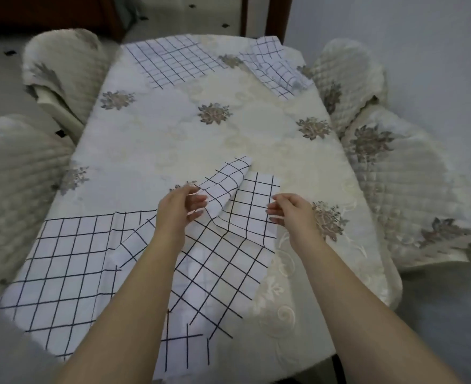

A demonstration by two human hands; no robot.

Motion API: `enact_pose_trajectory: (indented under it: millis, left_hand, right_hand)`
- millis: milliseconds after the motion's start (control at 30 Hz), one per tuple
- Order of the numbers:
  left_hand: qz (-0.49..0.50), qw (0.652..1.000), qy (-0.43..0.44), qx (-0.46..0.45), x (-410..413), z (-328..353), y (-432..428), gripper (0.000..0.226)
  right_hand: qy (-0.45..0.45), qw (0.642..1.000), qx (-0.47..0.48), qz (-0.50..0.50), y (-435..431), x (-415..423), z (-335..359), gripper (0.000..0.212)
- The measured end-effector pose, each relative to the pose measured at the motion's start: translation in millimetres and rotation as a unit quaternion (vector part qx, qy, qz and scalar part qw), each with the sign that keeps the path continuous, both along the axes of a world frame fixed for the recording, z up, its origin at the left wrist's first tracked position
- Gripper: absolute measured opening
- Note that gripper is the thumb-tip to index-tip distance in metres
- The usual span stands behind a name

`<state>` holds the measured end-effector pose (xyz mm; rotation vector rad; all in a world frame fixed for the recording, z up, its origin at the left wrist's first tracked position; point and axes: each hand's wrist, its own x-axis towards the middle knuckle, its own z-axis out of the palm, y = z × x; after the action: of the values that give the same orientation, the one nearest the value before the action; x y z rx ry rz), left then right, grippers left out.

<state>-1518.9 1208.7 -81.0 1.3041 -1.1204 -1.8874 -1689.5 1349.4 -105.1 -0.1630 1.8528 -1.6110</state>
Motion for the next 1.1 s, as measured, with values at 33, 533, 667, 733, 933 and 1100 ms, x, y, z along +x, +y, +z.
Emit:
enact_pose_trajectory:
  millis: [33,533,667,733,933,1100]
  left_hand:
    - [0.016,1.0,0.002,0.002,5.9,0.2,0.0,0.02]
    - [0.129,0.989,-0.068,-0.039,48.6,-23.8,-12.1,0.015]
    - [0.109,0.972,-0.179,-0.104,60.5,-37.9,-24.2,0.012]
    - [0.078,0.953,-0.25,-0.154,63.5,-44.9,-28.9,0.009]
    - [-0.013,0.869,-0.413,-0.273,59.2,-64.6,-42.4,0.047]
    - [-0.094,0.809,-0.516,-0.265,50.5,-76.6,-54.3,0.07]
  right_hand:
    - [0.0,1.0,-0.001,0.016,-5.4,1.5,1.6,0.015]
    - [0.061,0.97,0.016,0.233,-68.1,-5.1,5.5,0.014]
    - [0.196,0.918,0.054,0.34,-110.3,-12.1,1.8,0.014]
    - [0.278,0.871,0.084,0.397,-129.3,-15.0,-1.7,0.016]
    - [0.443,0.691,0.164,0.546,-188.5,-25.4,-19.0,0.036]
    - [0.483,0.572,0.228,0.623,-215.8,-29.8,-31.0,0.056]
